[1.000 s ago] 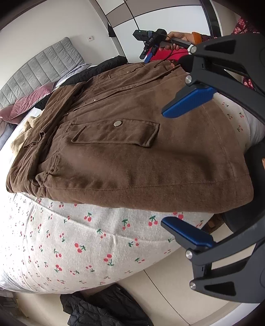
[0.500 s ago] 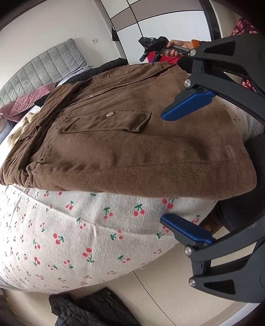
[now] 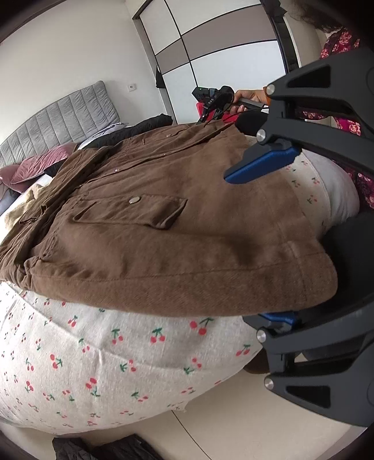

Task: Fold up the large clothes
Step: 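Grasp the jacket hem with both grippers and lift it toward the collar, then carry the gripped hem with both grippers over the jacket toward the fur collar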

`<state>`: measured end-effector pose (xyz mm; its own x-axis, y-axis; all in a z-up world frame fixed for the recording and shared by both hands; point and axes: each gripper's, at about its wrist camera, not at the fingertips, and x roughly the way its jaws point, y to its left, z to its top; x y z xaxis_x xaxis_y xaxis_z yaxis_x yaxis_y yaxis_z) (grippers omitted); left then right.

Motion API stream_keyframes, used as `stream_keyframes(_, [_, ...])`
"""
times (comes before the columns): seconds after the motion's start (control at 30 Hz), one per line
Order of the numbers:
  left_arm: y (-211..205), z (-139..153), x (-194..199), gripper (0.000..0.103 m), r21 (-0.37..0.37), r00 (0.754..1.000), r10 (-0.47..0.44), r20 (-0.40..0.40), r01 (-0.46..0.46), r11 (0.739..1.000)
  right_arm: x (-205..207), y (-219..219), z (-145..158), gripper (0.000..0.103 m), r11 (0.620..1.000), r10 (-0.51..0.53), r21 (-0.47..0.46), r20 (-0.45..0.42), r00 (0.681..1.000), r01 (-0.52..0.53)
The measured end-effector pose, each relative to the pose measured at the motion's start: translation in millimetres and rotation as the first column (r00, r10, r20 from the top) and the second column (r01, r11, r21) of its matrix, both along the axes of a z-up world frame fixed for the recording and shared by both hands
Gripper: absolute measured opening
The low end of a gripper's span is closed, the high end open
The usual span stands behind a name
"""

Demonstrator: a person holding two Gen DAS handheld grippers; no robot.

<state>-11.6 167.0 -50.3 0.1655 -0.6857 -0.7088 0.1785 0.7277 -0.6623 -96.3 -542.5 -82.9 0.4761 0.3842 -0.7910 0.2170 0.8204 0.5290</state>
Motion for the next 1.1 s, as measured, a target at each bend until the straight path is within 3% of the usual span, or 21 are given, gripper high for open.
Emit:
stream_keyframes(0.13, [-9,1,-6,0.07,0.022,1.0,-0.009,0.006,0.009,1.0,-13,7,-9,0.071,1.0,0.012,0.015,-0.016,1.0,-0.012])
stream_keyframes(0.23, [-12,-1,-11,0.053,0.005,0.999,-0.022,-0.024,0.022,1.0,-24,5,-11,0.06,0.998,-0.001,0.06,0.001,1.0,0.001])
stream_keyframes(0.3, [-15,-2,-15,0.037,0.0,0.999,-0.037,-0.027,0.037,0.999,-30,5,-7,0.043,0.997,-0.004,0.08,0.017,1.0,0.002])
stream_keyframes(0.33, [-16,-1,-17,0.035,0.011,0.999,-0.034,-0.016,0.034,0.999,-32,5,-4,0.04,0.997,-0.008,0.078,0.024,1.0,0.006])
stream_keyframes(0.4, [-16,2,-18,0.025,0.01,1.0,-0.021,0.001,0.021,1.0,-36,10,3,0.02,0.993,-0.01,0.12,0.063,0.998,0.002])
stream_keyframes(0.67, [-22,57,-5,0.019,-0.146,0.983,0.03,0.18,-0.003,0.989,-31,36,66,0.015,0.982,-0.011,0.184,0.299,0.954,-0.046])
stream_keyframes(0.9, [-32,111,37,0.017,-0.142,0.943,0.085,0.322,-0.04,0.989,6,42,120,0.015,0.983,-0.019,0.173,0.439,0.898,-0.064])
stream_keyframes(1.1, [-33,150,93,0.016,-0.149,0.911,0.154,0.383,-0.103,0.983,47,31,145,0.014,0.983,-0.072,0.181,0.49,0.869,-0.02])
